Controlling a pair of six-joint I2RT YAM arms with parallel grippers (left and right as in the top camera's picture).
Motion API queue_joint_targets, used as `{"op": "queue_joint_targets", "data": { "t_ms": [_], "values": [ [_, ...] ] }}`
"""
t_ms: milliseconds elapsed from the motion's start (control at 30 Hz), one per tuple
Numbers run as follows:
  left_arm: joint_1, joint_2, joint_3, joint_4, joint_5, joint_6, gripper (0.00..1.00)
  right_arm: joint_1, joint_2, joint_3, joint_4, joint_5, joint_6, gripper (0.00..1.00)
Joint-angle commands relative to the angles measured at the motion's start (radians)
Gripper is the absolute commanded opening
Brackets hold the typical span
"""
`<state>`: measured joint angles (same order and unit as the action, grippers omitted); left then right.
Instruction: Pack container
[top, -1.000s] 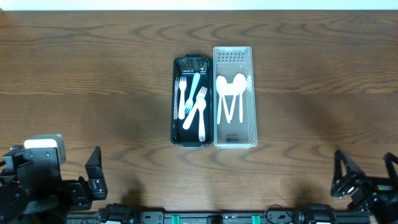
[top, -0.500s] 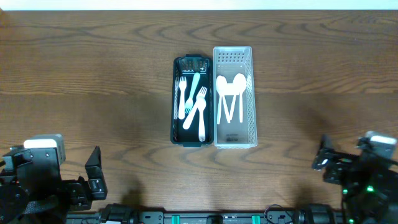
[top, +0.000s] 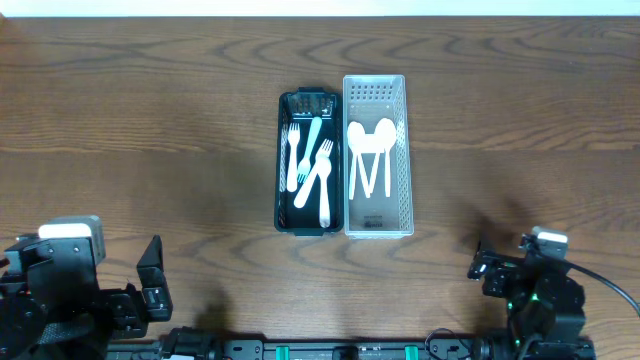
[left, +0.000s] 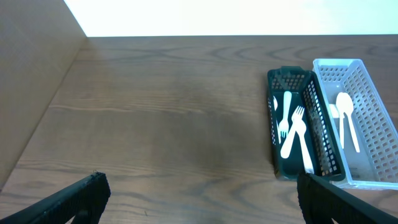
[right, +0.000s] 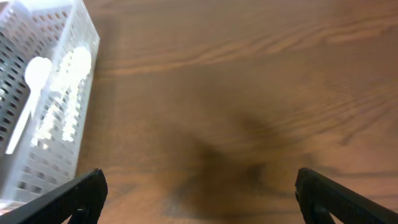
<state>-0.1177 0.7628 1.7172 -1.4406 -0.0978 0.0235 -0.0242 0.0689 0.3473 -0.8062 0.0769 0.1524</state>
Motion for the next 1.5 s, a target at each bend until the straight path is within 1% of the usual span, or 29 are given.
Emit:
{"op": "queue_joint_targets", "data": {
  "t_ms": [0,200,667,1267,1467],
  "values": [
    [0.006,0.000,0.008,-0.003,-0.012,0.006,0.98,-0.001,-0.039,-0.053,0.014,-0.006,0.012,0.99],
    [0.006,0.000,0.008,-0.003,-0.012,0.006,0.98,-0.001,-0.055,-0.111,0.042,-0.006,0.011,0.99],
    [0.006,0.000,0.008,-0.003,-0.012,0.006,0.98,-0.001,-0.055,-0.176,0.030,-0.006,0.011,0.99],
    [0.006,0.000,0.007,-0.003,-0.012,0.006,0.98,-0.001,-0.055,-0.177,0.033,-0.006,0.011,0.99],
    [0.051,-0.015,-0.006,-0.001,-0.013,0.007,0.98,-0.001,-0.055,-0.177,0.033,-0.006,0.011,0.99]
  ]
}}
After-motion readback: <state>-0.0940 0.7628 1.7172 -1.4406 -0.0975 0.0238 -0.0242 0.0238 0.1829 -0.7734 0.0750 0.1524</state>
